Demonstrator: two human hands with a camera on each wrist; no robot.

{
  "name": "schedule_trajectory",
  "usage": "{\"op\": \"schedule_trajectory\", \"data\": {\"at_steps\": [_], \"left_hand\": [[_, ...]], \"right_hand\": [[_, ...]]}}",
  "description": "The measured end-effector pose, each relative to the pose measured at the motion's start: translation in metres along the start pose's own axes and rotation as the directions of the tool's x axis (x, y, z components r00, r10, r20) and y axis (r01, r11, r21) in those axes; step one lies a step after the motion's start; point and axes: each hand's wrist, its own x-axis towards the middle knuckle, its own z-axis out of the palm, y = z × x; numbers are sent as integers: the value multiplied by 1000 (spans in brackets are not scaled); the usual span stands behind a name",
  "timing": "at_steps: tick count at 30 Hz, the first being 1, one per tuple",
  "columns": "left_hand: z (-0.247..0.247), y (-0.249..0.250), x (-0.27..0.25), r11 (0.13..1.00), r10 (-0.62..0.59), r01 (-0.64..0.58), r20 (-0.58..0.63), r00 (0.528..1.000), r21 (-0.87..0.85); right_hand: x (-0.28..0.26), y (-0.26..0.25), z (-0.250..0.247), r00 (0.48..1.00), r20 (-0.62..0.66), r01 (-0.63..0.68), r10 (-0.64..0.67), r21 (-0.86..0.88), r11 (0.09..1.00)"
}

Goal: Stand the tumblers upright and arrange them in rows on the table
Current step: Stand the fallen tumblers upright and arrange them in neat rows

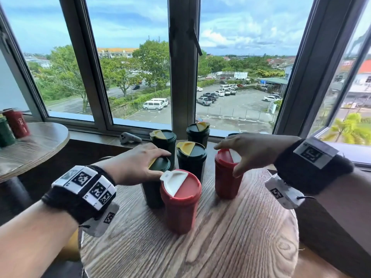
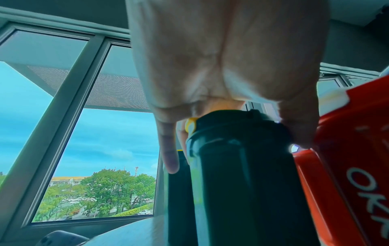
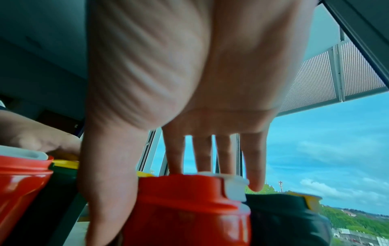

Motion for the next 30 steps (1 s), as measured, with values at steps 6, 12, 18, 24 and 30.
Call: {"op": "schedule_trajectory", "data": {"at_steps": [6,12,18,24,30], "left_hand": [[-2,2,-5,999,1,-4,71,998,39],[-23,8,-12,997,-9,-3,140,990,82],[-40,36,-23,998,56,-61,170,984,22],[-18,68,-25,990,96,-115,194,976,86],[-11,75,-26,990,93,-101,84,992,94]], "right_hand": [[5,6,8,1000,-19,-1,1,27,1000],[8,11,8,1000,-7,17,-17,50,999],[7,14,8,999,-19,40,-38,82,996],[0,13,11,998,-56,9,-2,120,993],[-22,-6,16,995,-54,87,-79,177,980]]}}
